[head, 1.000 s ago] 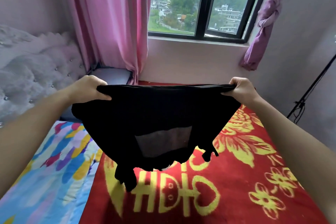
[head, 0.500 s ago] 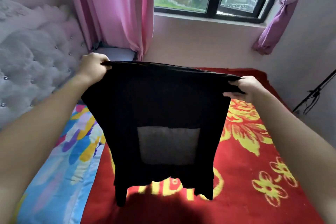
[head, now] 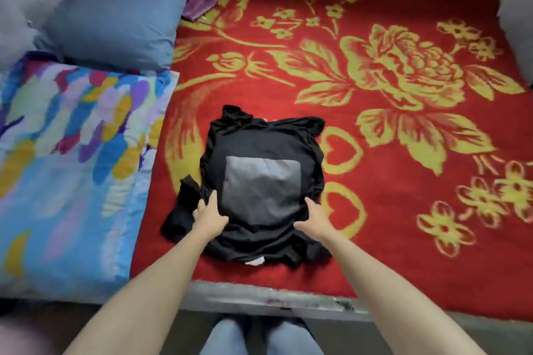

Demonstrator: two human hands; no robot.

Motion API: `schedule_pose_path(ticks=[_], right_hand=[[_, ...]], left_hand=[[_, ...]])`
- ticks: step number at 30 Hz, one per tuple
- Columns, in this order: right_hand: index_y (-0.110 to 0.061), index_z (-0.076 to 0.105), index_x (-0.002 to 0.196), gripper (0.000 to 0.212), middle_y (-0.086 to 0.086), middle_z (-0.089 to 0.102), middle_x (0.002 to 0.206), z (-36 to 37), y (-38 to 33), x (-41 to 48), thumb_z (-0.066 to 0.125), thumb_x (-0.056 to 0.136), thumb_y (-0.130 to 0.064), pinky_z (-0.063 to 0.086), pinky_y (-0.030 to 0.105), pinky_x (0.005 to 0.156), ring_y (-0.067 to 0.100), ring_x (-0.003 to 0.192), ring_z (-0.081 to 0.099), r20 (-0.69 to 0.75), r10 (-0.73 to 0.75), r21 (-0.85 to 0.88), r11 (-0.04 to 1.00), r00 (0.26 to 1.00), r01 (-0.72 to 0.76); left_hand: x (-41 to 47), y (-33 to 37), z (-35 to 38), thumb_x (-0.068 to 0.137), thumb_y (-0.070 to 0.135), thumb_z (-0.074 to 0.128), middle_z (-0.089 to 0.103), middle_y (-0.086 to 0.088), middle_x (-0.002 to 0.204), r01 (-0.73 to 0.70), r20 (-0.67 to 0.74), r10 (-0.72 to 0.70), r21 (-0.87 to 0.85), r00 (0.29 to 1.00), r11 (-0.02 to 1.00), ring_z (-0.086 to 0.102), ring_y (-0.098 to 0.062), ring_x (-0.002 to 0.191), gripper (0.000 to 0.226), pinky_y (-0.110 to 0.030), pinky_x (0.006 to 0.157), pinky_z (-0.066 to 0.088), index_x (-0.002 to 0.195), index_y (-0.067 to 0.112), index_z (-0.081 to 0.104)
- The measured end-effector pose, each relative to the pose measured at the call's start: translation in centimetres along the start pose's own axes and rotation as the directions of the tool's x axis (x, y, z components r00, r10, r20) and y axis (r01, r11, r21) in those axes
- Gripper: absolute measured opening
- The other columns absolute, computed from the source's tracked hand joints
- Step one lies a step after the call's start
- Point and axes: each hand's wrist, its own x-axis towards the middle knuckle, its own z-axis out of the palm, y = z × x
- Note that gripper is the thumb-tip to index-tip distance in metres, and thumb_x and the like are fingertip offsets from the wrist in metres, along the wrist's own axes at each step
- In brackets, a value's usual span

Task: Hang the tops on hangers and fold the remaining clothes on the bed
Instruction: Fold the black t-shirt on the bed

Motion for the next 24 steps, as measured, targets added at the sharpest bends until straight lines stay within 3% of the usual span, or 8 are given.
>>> schedule_pose_path(ticks=[4,7,10,13,15,17,21,24], right_hand=[[-0.010,0.031,0.143,0.062,0.013,0.035,0.144,6.8,4.6,0.4,0.056,0.087,-0.016,0.035,0.030,0.103,0.028,0.131,0.038,0.126,0.059,-0.112,0.993,0.990,-0.045],[-0.007,0.044,0.131,0.044,0.013,0.050,0.131,9.8,6.9,1.0,0.051,0.088,-0.015,0.040,0.028,0.091,0.027,0.119,0.050,0.120,0.177,-0.092,0.982,0.977,-0.166],[0.002,0.051,0.120,0.036,0.017,0.058,0.123,11.6,8.5,2.2,0.052,0.092,-0.021,0.039,0.029,0.088,0.031,0.116,0.052,0.054,0.351,0.110,0.928,0.935,-0.355],[0.000,0.054,0.098,0.034,0.020,0.059,0.109,13.3,9.9,4.1,0.054,0.092,-0.033,0.042,0.035,0.085,0.034,0.102,0.055,0.046,0.505,0.342,0.803,0.862,-0.489],[-0.005,0.047,0.080,0.033,0.019,0.058,0.093,14.1,10.7,5.3,0.058,0.090,-0.034,0.046,0.038,0.073,0.032,0.082,0.055,0.060,0.599,0.538,0.655,0.798,-0.532],[-0.002,0.050,0.081,0.028,0.014,0.054,0.078,14.7,11.3,6.3,0.063,0.087,-0.026,0.045,0.036,0.062,0.029,0.070,0.053,0.079,0.668,0.698,0.493,0.740,-0.519],[-0.009,0.045,0.067,0.026,0.012,0.055,0.086,15.1,11.4,7.0,0.066,0.084,-0.010,0.049,0.040,0.080,0.026,0.079,0.053,0.139,0.718,0.846,0.272,0.682,-0.459],[-0.009,0.039,0.060,0.033,0.008,0.046,0.068,13.5,9.4,5.5,0.057,0.087,-0.005,0.038,0.032,0.057,0.022,0.060,0.039,0.069,0.716,0.899,0.257,0.695,-0.355]], left_hand=[[-1.1,-5.0,7.4,0.086,0.017,0.055,0.042,-0.021,0.137,0.179,0.117,-0.174,-0.028,0.978,0.983,0.044,-0.036,0.123,0.066,-0.032,0.100,0.037,0.145,0.014,0.027],[-1.2,-7.1,10.3,0.087,0.010,0.054,0.046,-0.018,0.138,0.268,0.180,-0.244,-0.123,0.953,0.955,0.046,-0.029,0.125,0.055,-0.028,0.099,0.036,0.139,0.004,0.037],[-0.5,-8.2,12.2,0.089,0.010,0.056,0.044,-0.018,0.141,0.361,0.197,-0.315,-0.277,0.928,0.891,0.044,-0.030,0.128,0.055,-0.032,0.105,0.033,0.139,-0.001,0.036],[0.5,-8.5,13.8,0.089,0.012,0.059,0.043,-0.018,0.141,0.457,0.248,-0.385,-0.530,0.889,0.714,0.045,-0.032,0.126,0.067,-0.042,0.106,0.037,0.146,0.005,0.024],[1.1,-8.5,14.4,0.092,0.012,0.056,0.041,-0.013,0.142,0.489,0.291,-0.407,-0.664,0.866,0.566,0.047,-0.032,0.124,0.070,-0.043,0.102,0.040,0.149,0.010,0.016],[1.3,-8.2,14.6,0.094,0.010,0.053,0.042,-0.015,0.141,0.502,0.317,-0.415,-0.717,0.853,0.483,0.050,-0.033,0.118,0.068,-0.041,0.094,0.043,0.149,0.011,0.014],[1.0,-7.5,14.1,0.094,0.011,0.052,0.048,-0.017,0.133,0.501,0.300,-0.420,-0.678,0.857,0.538,0.054,-0.028,0.098,0.059,-0.037,0.085,0.044,0.147,0.011,0.024],[0.7,-6.3,12.7,0.091,0.010,0.051,0.053,-0.014,0.127,0.396,0.131,-0.391,-0.538,0.911,0.744,0.055,-0.031,0.107,0.048,-0.037,0.095,0.044,0.138,0.007,0.039]])
